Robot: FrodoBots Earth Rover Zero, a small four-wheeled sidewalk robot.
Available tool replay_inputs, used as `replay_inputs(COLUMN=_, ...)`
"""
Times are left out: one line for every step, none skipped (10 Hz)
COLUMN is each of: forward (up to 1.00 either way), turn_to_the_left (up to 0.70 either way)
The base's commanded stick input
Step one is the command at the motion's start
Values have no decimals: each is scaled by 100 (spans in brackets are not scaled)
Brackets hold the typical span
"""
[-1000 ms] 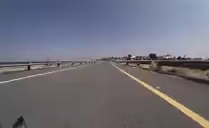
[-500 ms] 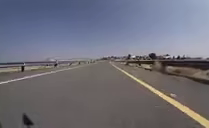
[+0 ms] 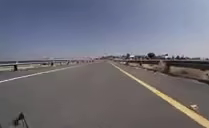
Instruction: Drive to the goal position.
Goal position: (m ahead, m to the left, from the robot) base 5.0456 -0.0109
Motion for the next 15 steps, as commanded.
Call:
replay_inputs(forward=100, turn_to_the_left=0)
replay_inputs(forward=100, turn_to_the_left=0)
replay_inputs(forward=100, turn_to_the_left=0)
replay_inputs(forward=100, turn_to_the_left=0)
replay_inputs(forward=100, turn_to_the_left=0)
replay_inputs(forward=100, turn_to_the_left=0)
replay_inputs(forward=100, turn_to_the_left=0)
replay_inputs(forward=100, turn_to_the_left=0)
replay_inputs(forward=100, turn_to_the_left=0)
replay_inputs(forward=100, turn_to_the_left=0)
replay_inputs(forward=100, turn_to_the_left=0)
replay_inputs(forward=100, turn_to_the_left=0)
replay_inputs(forward=100, turn_to_the_left=0)
replay_inputs(forward=100, turn_to_the_left=0)
replay_inputs(forward=100, turn_to_the_left=0)
